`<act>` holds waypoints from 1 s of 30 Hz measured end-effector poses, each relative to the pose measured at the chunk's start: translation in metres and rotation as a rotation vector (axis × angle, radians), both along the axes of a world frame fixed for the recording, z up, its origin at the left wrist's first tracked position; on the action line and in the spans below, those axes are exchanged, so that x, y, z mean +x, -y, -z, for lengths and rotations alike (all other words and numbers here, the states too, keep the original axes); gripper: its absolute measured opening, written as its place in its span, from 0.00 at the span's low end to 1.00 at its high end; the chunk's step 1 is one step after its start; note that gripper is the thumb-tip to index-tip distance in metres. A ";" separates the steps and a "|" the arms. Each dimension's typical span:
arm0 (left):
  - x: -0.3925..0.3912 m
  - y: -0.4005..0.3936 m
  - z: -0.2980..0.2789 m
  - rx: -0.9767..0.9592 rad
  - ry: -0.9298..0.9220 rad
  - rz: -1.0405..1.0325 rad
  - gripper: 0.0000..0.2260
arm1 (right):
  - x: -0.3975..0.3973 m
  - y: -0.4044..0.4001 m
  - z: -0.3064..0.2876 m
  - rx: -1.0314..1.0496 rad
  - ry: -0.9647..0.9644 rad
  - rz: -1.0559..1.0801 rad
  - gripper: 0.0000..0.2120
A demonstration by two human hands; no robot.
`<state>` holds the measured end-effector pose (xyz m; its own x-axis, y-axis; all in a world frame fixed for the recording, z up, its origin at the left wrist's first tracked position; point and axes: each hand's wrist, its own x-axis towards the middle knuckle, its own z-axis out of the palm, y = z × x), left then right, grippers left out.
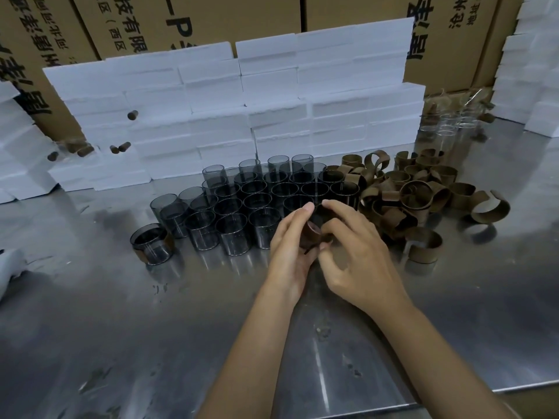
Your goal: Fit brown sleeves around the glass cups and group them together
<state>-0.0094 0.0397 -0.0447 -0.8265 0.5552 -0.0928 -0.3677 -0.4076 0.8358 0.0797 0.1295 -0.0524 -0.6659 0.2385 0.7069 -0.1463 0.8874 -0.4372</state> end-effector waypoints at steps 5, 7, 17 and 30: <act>0.000 -0.002 0.001 -0.030 -0.020 0.035 0.24 | -0.004 0.000 0.003 -0.013 -0.068 -0.006 0.07; 0.001 -0.003 0.001 -0.022 -0.006 0.034 0.22 | -0.003 0.002 0.001 -0.092 -0.109 -0.018 0.08; 0.012 -0.004 -0.003 -0.069 -0.118 0.162 0.24 | -0.009 -0.013 0.002 -1.101 0.085 -0.184 0.29; 0.009 -0.003 -0.006 -0.088 -0.079 0.191 0.29 | -0.002 -0.009 -0.005 -1.079 0.093 -0.230 0.28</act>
